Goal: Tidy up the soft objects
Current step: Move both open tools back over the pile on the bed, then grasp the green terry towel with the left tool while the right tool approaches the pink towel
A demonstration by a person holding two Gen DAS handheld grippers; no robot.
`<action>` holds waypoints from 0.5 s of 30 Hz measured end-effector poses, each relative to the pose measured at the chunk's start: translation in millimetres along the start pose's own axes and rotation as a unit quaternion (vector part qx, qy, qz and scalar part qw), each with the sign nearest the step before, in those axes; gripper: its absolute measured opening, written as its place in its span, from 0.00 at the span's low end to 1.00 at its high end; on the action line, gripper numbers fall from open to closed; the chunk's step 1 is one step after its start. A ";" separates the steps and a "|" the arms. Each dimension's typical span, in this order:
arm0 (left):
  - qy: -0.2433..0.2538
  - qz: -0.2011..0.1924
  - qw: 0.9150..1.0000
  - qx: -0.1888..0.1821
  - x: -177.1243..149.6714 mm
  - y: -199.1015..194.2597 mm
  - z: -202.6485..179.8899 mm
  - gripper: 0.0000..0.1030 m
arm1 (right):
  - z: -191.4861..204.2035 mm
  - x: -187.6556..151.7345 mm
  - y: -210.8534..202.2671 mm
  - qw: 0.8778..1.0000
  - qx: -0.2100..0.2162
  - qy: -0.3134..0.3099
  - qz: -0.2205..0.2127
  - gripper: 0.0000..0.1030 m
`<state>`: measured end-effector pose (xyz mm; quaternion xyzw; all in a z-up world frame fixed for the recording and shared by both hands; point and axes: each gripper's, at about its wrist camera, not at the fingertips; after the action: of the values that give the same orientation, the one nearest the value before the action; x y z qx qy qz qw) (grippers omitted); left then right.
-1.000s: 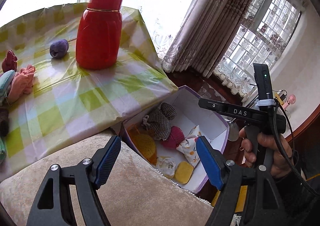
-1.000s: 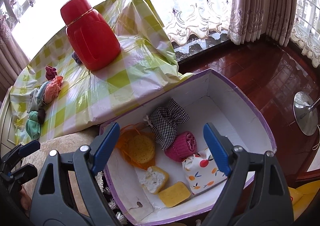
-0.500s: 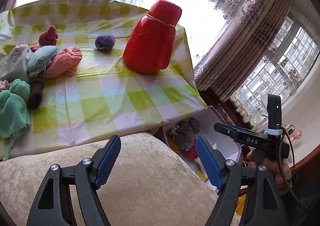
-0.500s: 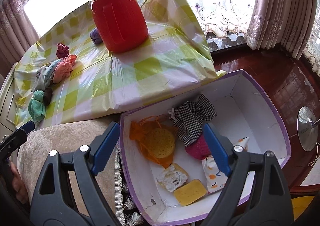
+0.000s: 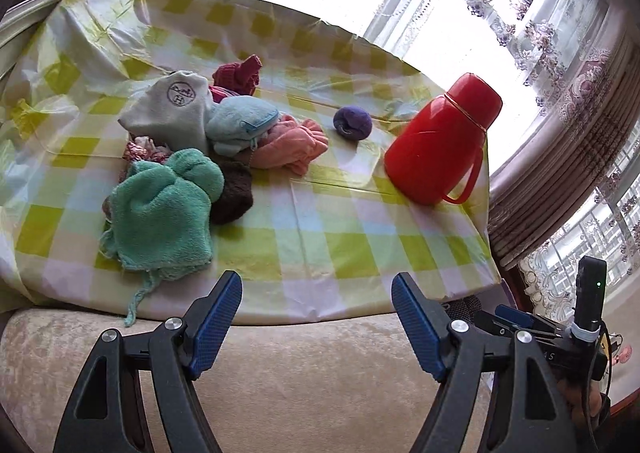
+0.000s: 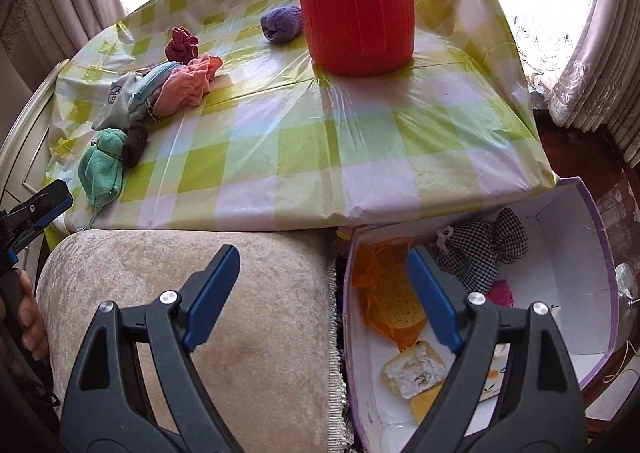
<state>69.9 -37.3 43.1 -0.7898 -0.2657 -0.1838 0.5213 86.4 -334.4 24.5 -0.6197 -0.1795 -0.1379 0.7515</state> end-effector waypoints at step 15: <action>-0.050 -0.023 0.995 0.085 38.2 11.0 64.9 0.74 | 75.8 38.1 41.9 0.997 0.031 -0.065 0.017 0.85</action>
<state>107.8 27.7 31.5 -0.7446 -0.3244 -0.1332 0.5680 131.2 -251.4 17.1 -0.6064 -0.2218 -0.0785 0.7596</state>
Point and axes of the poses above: each gripper's, at about its wrist camera, not at the fingertips, and y roughly the way its jaws point, z to its left, x to its top, and after that the axes turned 3 degrees about z, right-handed
